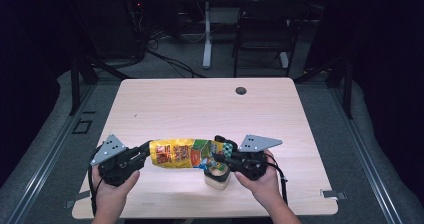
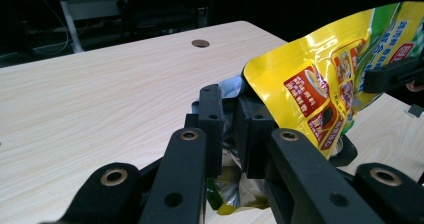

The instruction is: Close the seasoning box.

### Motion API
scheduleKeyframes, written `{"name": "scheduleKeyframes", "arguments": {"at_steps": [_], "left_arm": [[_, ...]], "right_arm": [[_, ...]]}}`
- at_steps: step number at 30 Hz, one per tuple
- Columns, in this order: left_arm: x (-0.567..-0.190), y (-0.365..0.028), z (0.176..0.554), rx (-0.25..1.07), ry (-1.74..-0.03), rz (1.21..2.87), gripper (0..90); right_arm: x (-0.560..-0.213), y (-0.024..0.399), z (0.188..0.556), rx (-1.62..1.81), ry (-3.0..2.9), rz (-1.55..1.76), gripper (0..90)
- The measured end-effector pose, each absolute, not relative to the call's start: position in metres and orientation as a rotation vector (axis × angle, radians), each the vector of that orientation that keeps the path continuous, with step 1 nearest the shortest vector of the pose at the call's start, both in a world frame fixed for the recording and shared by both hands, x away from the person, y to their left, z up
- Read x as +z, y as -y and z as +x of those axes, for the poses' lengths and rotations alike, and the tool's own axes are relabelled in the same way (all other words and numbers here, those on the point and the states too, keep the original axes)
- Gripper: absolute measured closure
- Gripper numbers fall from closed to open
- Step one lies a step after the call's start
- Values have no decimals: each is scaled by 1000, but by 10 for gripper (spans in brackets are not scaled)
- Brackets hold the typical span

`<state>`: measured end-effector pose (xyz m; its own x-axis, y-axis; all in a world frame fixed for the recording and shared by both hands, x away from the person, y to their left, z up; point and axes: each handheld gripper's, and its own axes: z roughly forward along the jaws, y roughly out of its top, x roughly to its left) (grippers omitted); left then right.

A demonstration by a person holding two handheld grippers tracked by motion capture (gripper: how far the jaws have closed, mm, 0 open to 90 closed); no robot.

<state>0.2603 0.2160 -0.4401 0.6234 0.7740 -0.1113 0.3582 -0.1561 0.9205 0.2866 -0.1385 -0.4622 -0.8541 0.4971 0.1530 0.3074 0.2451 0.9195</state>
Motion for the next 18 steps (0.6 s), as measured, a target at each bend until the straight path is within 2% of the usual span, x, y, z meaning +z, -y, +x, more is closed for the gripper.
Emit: {"name": "scheduleKeyframes", "arguments": {"at_steps": [18], "left_arm": [[-457,-229,259,444,-946,1697,842]], "right_arm": [[-430,125,287,1644,-2363,692,899]]}}
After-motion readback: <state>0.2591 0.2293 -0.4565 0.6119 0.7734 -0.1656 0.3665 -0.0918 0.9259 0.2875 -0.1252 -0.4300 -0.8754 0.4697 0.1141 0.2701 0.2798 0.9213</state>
